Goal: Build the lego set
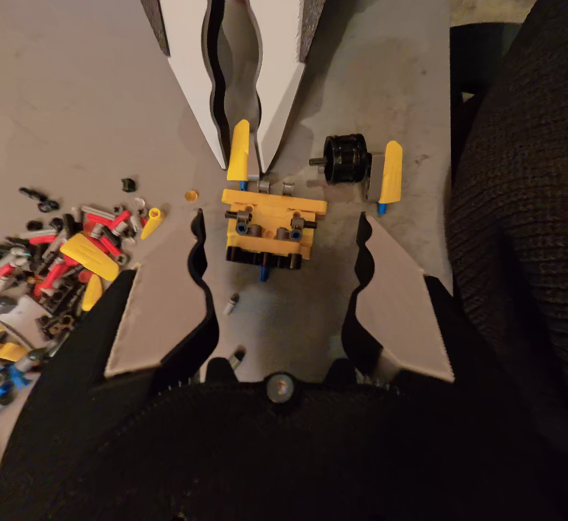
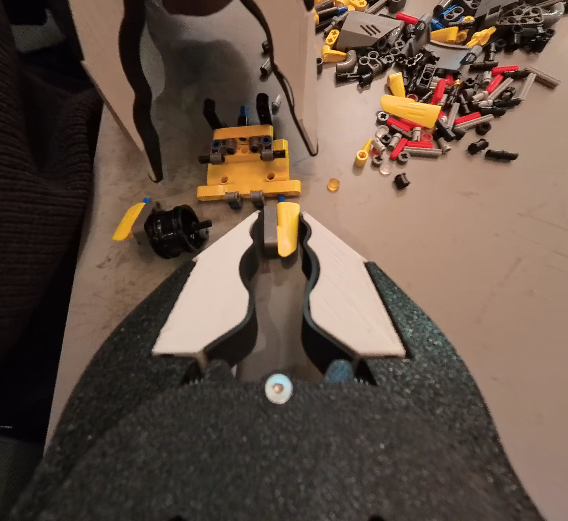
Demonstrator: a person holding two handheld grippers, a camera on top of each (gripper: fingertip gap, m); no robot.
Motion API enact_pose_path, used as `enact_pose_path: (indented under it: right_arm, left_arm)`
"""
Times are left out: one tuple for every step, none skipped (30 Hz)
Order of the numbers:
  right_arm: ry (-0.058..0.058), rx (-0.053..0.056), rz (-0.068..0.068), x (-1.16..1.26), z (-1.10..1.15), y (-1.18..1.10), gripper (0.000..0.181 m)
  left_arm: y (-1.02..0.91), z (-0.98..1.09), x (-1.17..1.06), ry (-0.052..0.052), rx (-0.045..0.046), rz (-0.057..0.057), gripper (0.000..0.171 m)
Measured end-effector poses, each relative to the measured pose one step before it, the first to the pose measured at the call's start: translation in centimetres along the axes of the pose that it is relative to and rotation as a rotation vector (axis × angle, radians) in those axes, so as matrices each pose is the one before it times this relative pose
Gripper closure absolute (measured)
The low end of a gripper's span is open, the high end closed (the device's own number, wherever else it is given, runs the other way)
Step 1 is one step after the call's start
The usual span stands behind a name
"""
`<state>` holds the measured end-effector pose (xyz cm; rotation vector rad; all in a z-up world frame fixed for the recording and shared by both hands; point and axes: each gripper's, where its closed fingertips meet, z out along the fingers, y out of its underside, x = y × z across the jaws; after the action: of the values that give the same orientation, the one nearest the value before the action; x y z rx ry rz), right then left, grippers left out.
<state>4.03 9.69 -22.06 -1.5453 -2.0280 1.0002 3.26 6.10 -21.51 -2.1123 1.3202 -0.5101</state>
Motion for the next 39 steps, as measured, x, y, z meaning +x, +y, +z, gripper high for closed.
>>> enact_pose_path:
  right_arm:
    - [0.0015, -0.0002, -0.0017, -0.009, -0.003, -0.003, 0.159]
    - [0.0009, 0.0001, -0.0015, 0.001, 0.0, 0.003, 0.159]
    - [-0.0012, -0.0001, -0.0008, -0.03, 0.005, -0.002, 0.159]
    - [-0.0009, -0.0001, -0.0004, -0.01, -0.001, 0.002, 0.159]
    - [-0.0003, 0.0, 0.0, -0.004, 0.0, 0.0, 0.159]
    - [-0.0004, -0.0001, -0.0004, -0.012, 0.002, 0.0, 0.159]
    - [0.0011, 0.0, -0.0015, -0.006, 0.002, 0.002, 0.159]
    - [0.0018, -0.0001, -0.0022, 0.0, 0.004, 0.003, 0.159]
    - [0.0013, -0.0005, -0.0018, -0.007, 0.009, 0.001, 0.159]
    - [0.0008, -0.0003, -0.0012, -0.002, -0.003, 0.007, 0.159]
    - [-0.0002, 0.0, -0.0007, -0.017, 0.006, -0.004, 0.159]
    - [-0.0006, -0.0003, -0.0004, -0.006, -0.002, 0.004, 0.159]
    - [-0.0004, 0.0, 0.0001, -0.006, 0.0, 0.0, 0.159]
    - [-0.0004, 0.0001, 0.0005, -0.009, 0.001, -0.002, 0.159]
    - [-0.0003, 0.0001, 0.0004, 0.006, 0.004, -0.006, 0.159]
    - [-0.0001, 0.0, 0.0001, -0.002, 0.0, -0.001, 0.159]
    - [0.0007, 0.0, -0.0007, 0.001, -0.004, 0.005, 0.159]
    - [0.0016, 0.0001, -0.0017, -0.007, 0.006, -0.001, 0.159]
    - [0.0029, 0.0005, -0.0031, -0.002, -0.006, -0.017, 0.159]
    - [0.0049, 0.0003, -0.0048, 0.007, 0.001, -0.005, 0.159]
    - [0.0062, 0.0013, -0.0049, 0.005, -0.001, -0.038, 0.159]
    - [0.005, 0.0056, -0.004, 0.006, -0.03, -0.089, 0.159]
    - [0.0055, 0.0095, -0.0014, 0.035, -0.081, -0.146, 0.159]
    - [0.0034, 0.0061, 0.0024, 0.06, -0.069, -0.071, 0.159]
    - [-0.0034, 0.0027, 0.0057, 0.02, -0.034, -0.015, 0.159]
    - [-0.0052, 0.0017, 0.006, 0.005, -0.014, -0.026, 0.159]
    - [-0.0058, 0.0014, 0.0047, -0.007, -0.014, -0.01, 0.159]
    - [-0.004, 0.0006, 0.0032, -0.015, 0.008, -0.006, 0.159]
    - [-0.0017, -0.0007, 0.0017, 0.0, 0.007, 0.008, 0.159]
    - [-0.0017, -0.0022, 0.0002, -0.014, 0.019, 0.027, 0.159]
    - [-0.0009, -0.0053, -0.0008, -0.024, 0.072, 0.062, 0.159]
    - [0.0012, -0.0117, -0.0023, -0.004, 0.13, 0.143, 0.159]
    - [0.0047, -0.0113, -0.0055, -0.004, 0.132, 0.118, 0.159]
    - [0.0047, 0.0004, -0.0054, 0.005, 0.01, -0.029, 0.159]
    - [-0.0007, -0.0002, 0.0013, 0.004, 0.006, 0.007, 0.159]
    - [-0.0031, -0.0002, 0.0042, 0.01, -0.003, 0.009, 0.159]
    - [-0.0018, -0.0005, 0.0023, 0.003, -0.001, 0.0, 0.159]
    - [-0.0006, -0.0012, 0.0007, -0.005, 0.012, -0.003, 0.159]
    - [-0.0002, -0.0018, 0.0011, -0.005, 0.001, 0.012, 0.159]
  left_arm:
    - [-0.186, 0.04, 0.048, -0.0029, -0.02025, 0.0213, 0.075]
    - [-0.008, 0.175, 0.043, -0.0014, -0.03285, 0.0204, 0.076]
    - [0.19, 0.243, -0.215, -0.0143, -0.04523, 0.0212, 0.078]
    - [0.317, 0.278, -0.148, -0.0077, -0.04895, 0.0259, 0.081]
    - [0.298, 0.252, -0.154, -0.0038, -0.04412, 0.0209, 0.083]
    - [0.046, 0.106, 0.034, 0.0147, -0.02473, 0.0124, 0.084]
    - [-0.2, -0.05, 0.028, 0.0163, -0.00407, 0.0096, 0.091]
    - [-0.177, -0.074, -0.035, 0.0083, 0.00041, 0.017, 0.098]
    - [-0.085, -0.044, 0.013, 0.0092, -0.0014, 0.0149, 0.103]
    - [-0.009, 0.044, 0.036, 0.0109, -0.00332, 0.0085, 0.103]
    - [-0.012, 0.104, -0.01, 0.0082, -0.00047, 0.002, 0.1]
    - [0.064, 0.202, -0.024, 0.0082, -0.00353, -0.0031, 0.093]
    - [0.171, 0.224, 0.011, 0.0101, -0.00854, -0.006, 0.089]
    - [-0.134, 0.015, -0.017, 0.0103, 0.0124, -0.0144, 0.087]
    - [0.087, 0.058, -0.088, -0.0001, -0.00198, -0.0031, 0.084]
    - [0.078, 0.039, 0.068, 0.0073, -0.00117, 0.0006, 0.084]
    - [-0.047, -0.001, 0.124, 0.0097, 0.00609, 0.0023, 0.087]
    - [-0.061, 0.029, 0.185, 0.0135, 0.00695, 0.0047, 0.089]
    - [-0.033, 0.003, 0.0, 0.0037, 0.00513, 0.0011, 0.09]
    - [0.023, -0.026, -0.082, -0.0017, 0.00232, 0.0011, 0.091]
    - [0.001, -0.038, -0.053, 0.0006, 0.00297, 0.0002, 0.093]
    - [-0.022, -0.038, -0.032, 0.0018, 0.00488, -0.0007, 0.096]
    - [-0.025, -0.038, -0.033, 0.0013, 0.00586, -0.0006, 0.099]
    - [-0.007, -0.001, -0.014, 0.001, 0.0045, 0.0, 0.099]
    - [-0.01, 0.0, -0.014, -0.0003, 0.00502, 0.0, 0.099]
    - [-0.025, -0.003, -0.016, -0.0007, 0.00496, -0.0013, 0.1]
    - [-0.017, 0.003, -0.019, -0.0014, 0.0057, -0.0001, 0.1]
    - [-0.018, 0.0, -0.01, -0.0007, 0.00754, -0.0012, 0.1]
    - [-0.021, -0.001, -0.016, -0.0002, 0.00871, -0.0014, 0.1]
    - [-0.031, 0.002, -0.018, 0.0004, 0.00961, -0.003, 0.1]
    - [-0.013, -0.011, -0.006, 0.0013, 0.0094, -0.0039, 0.1]
    - [-0.031, 0.01, -0.004, 0.0007, 0.00986, -0.0047, 0.1]
    - [-0.009, 0.002, -0.005, -0.0015, 0.00711, -0.0037, 0.1]
    - [-0.002, 0.004, 0.0, -0.0025, 0.00389, -0.0029, 0.1]
    - [0.005, 0.004, 0.031, -0.0009, 0.00228, -0.0034, 0.1]
    - [-0.008, 0.013, 0.013, -0.0002, 0.00131, -0.0041, 0.1]
    - [0.005, -0.003, -0.002, -0.0015, -0.00016, -0.0012, 0.1]
    - [0.0, 0.005, -0.008, -0.0011, -0.00166, 0.0003, 0.1]
    - [-0.008, -0.001, 0.0, -0.0004, -0.00208, 0.0009, 0.1]
